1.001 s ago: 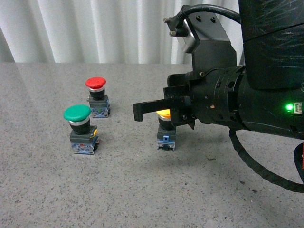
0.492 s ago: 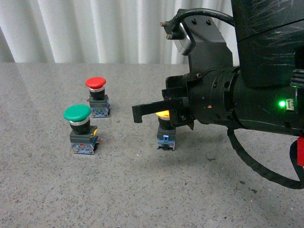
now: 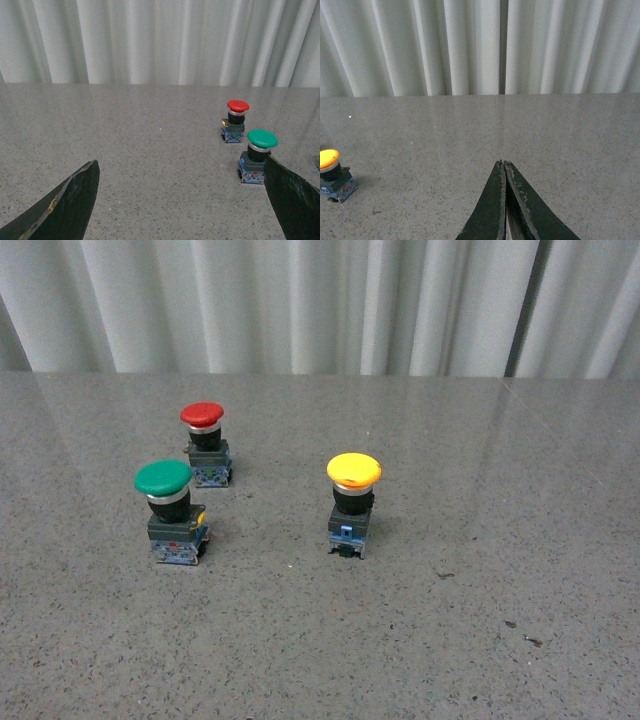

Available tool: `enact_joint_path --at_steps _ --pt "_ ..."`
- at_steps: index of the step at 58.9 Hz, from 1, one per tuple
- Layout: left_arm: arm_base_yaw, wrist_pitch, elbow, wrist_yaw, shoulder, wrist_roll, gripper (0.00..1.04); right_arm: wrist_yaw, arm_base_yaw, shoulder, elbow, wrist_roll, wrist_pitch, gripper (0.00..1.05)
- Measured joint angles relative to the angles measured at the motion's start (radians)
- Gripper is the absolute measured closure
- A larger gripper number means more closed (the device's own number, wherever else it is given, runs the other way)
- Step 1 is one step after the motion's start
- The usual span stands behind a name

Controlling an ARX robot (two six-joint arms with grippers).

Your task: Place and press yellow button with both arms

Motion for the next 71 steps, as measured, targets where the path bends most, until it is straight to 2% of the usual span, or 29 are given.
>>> enact_joint_path --at_steps 13,17,19,48,52,54,63,65,66,71 --pt "0.0 0.0 0.0 0.0 0.0 0.0 0.07 0.0 0.0 -0.202 -0.105 -0.003 -0.092 1.03" --pt "0.0 0.0 0.0 0.0 0.0 0.0 0.07 -0.004 0.0 -0.303 -0.104 -0.003 -0.245 1.03" --pt "0.0 0.0 0.0 -0.001 0.0 0.0 0.07 0.0 0.0 -0.348 -0.104 -0.003 -0.274 1.03" --pt "0.0 0.0 0.0 0.0 0.0 0.0 0.07 0.0 0.0 -0.373 -0.104 -0.003 -0.271 1.03" --pt "0.0 0.0 0.0 0.0 0.0 0.0 0.07 0.0 0.0 -0.373 -0.104 -0.003 -0.27 0.91" --pt "0.0 0.0 0.0 0.0 0.0 0.0 0.07 0.0 0.0 -0.373 -0.104 -0.003 -0.271 0.82" --pt "0.0 0.0 0.0 0.0 0.0 0.0 0.07 0.0 0.0 -0.373 -0.104 -0.003 -0.27 0.58" --pt "0.0 0.0 0.0 0.0 0.0 0.0 0.07 0.0 0.0 -0.373 -0.104 -0.003 -0.271 0.49" --pt "0.0 0.0 0.0 0.0 0.0 0.0 0.07 0.0 0.0 -0.373 -0.104 -0.003 -0.271 0.34" --pt "0.0 0.0 0.0 0.0 0.0 0.0 0.07 0.0 0.0 -0.373 -0.104 -0.003 -0.271 0.21"
